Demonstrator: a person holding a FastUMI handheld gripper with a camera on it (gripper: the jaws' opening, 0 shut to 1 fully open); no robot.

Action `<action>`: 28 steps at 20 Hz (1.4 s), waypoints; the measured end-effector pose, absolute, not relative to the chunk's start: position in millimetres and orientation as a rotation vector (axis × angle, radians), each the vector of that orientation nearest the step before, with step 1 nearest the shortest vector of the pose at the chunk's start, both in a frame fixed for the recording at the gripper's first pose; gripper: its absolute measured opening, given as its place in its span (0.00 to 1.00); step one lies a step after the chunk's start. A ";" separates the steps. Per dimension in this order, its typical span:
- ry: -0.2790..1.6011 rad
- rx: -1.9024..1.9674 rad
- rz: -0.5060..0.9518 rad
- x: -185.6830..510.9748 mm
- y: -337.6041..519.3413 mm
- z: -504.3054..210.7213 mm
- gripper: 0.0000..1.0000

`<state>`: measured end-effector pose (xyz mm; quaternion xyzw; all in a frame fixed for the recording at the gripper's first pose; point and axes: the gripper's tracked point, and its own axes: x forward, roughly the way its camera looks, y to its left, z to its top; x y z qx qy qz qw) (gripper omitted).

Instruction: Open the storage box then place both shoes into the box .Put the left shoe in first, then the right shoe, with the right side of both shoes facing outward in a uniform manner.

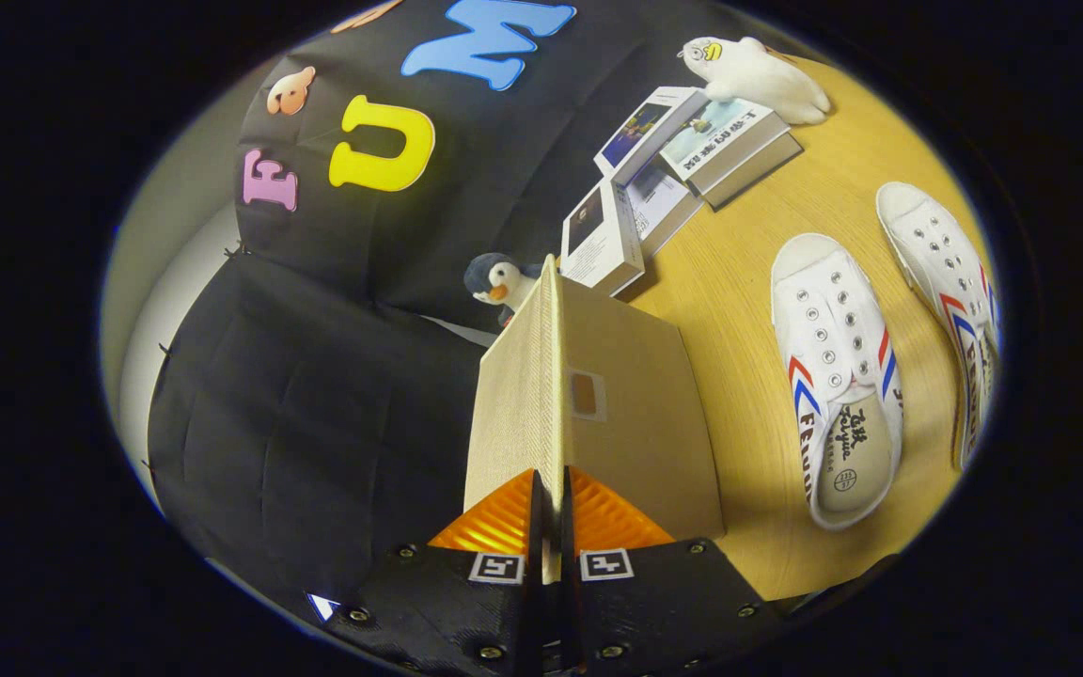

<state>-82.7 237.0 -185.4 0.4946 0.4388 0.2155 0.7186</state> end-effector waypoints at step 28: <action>0.776 0.762 0.815 -56.0 426.2 -15.1 0.06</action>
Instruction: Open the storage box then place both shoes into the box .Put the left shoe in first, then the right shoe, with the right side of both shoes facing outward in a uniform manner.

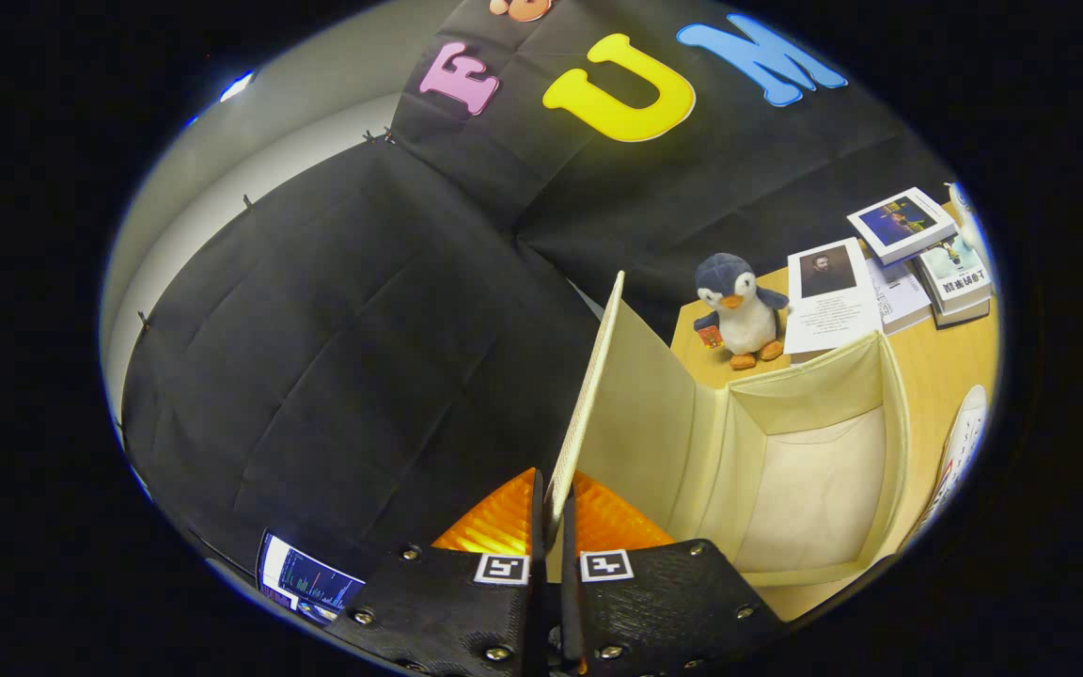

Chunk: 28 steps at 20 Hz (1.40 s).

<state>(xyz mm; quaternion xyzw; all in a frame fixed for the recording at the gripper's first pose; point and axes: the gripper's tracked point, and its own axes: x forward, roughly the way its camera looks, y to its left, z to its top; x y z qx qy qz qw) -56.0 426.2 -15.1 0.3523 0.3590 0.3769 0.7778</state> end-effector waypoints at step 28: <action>0.638 0.286 0.502 8.9 272.9 -80.7 0.97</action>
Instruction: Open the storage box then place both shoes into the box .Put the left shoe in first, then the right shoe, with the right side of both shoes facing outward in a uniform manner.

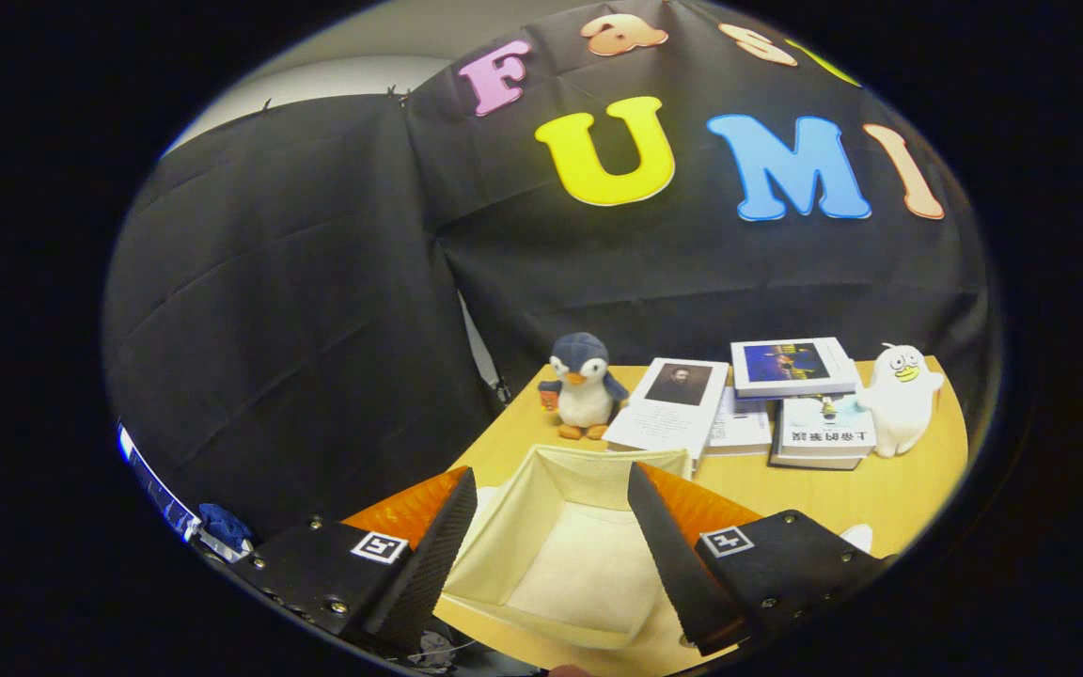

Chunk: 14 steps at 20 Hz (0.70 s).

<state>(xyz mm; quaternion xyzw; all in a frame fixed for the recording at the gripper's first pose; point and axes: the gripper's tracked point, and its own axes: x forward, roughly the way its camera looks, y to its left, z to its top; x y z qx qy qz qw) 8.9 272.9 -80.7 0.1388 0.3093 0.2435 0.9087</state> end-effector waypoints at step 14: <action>0.849 0.273 0.220 2.8 110.7 -217.9 0.98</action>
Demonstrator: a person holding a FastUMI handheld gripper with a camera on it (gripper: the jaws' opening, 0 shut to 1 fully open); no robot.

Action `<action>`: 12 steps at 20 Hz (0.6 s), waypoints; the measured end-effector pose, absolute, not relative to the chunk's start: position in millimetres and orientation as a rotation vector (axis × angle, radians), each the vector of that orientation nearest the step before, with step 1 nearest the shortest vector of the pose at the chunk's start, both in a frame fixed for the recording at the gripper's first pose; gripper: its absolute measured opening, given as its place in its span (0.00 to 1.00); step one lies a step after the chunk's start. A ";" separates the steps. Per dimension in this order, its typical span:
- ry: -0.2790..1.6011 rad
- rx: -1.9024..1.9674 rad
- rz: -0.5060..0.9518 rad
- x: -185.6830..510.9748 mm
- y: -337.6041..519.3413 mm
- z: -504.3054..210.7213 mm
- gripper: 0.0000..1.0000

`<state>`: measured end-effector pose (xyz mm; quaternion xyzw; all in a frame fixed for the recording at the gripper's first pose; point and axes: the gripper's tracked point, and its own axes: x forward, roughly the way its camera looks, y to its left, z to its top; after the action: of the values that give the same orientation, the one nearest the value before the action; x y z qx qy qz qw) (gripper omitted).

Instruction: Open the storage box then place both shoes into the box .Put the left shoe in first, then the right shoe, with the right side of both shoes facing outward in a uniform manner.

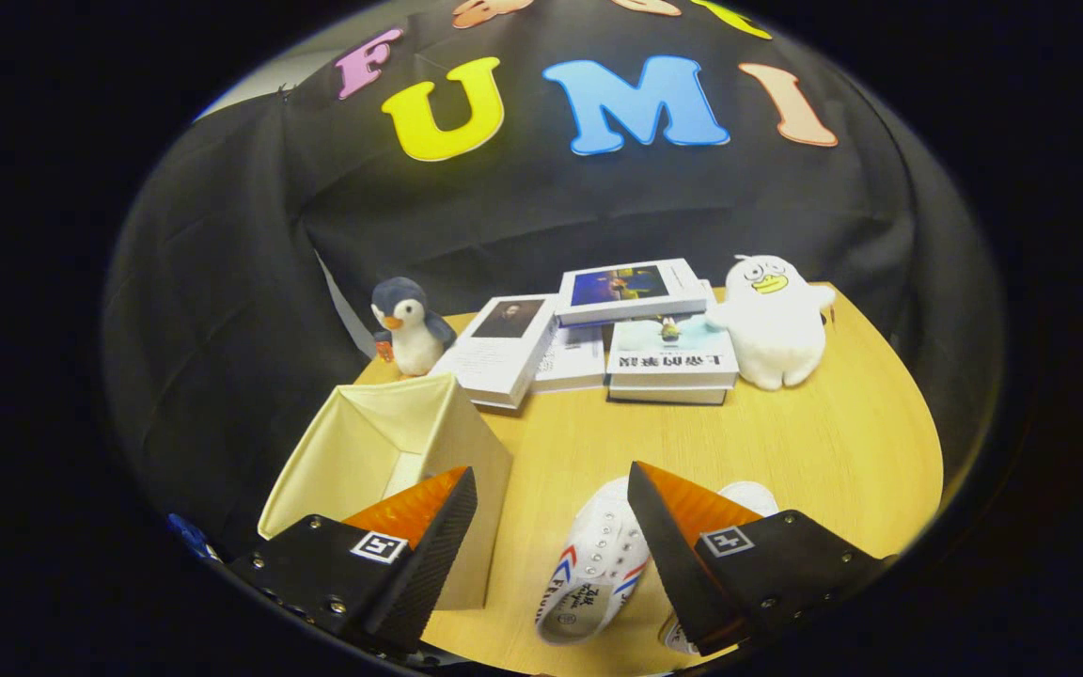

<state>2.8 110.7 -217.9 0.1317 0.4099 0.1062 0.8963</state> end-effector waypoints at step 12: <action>1.152 0.390 0.140 -49.5 97.9 -328.6 0.89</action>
<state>-49.5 97.9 -328.6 0.1829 0.5407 0.0656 0.8185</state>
